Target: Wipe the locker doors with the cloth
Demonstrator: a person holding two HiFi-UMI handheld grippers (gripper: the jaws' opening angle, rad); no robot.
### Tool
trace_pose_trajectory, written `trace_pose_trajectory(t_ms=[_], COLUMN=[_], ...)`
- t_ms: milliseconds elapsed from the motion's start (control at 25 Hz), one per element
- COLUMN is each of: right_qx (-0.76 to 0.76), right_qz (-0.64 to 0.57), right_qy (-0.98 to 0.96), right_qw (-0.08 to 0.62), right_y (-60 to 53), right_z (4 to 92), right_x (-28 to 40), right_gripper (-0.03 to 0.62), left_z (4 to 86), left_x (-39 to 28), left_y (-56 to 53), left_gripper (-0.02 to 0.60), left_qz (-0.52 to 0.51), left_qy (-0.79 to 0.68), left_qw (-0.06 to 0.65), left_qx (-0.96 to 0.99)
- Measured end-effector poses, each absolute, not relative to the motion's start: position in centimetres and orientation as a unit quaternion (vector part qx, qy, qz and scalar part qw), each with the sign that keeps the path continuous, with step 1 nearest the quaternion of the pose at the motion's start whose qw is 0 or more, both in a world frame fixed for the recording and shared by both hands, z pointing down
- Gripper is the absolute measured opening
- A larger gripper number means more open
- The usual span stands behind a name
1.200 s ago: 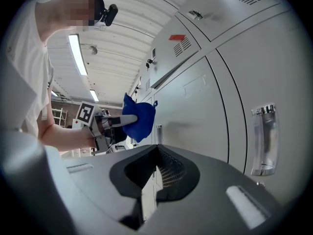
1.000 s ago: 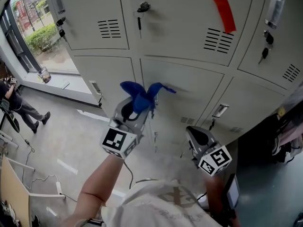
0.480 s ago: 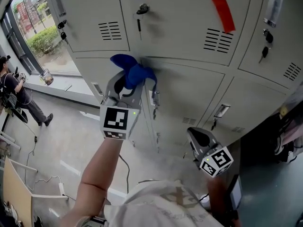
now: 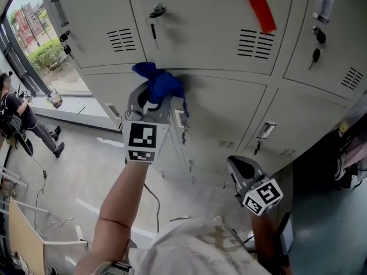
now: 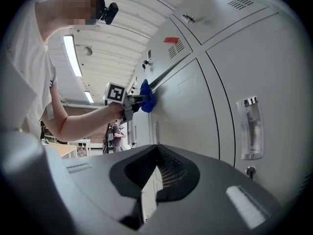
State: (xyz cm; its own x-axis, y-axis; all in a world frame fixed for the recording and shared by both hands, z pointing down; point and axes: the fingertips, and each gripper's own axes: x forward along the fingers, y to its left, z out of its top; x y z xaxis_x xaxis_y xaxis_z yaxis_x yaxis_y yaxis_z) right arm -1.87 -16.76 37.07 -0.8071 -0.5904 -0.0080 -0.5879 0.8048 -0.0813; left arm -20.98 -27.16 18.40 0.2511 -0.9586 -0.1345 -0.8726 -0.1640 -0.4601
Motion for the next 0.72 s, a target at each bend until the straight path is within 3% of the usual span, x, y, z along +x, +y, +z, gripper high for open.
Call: trace_pose_trajectory(t_ms=[720], right_qx=[-0.318], right_qz=[-0.034], right_qy=[0.947], right_qw=[0.017], right_y=[-17.0], right_z=[36.9], right_x=[-0.6], right_gripper=[0.006], left_z=[18.5], left_x=[-17.2], left_y=[-27.2], left_gripper=[0.123], left_qz=[-0.107], left_qy=[0.587], left_qw=[0.248], left_qx=[-0.763])
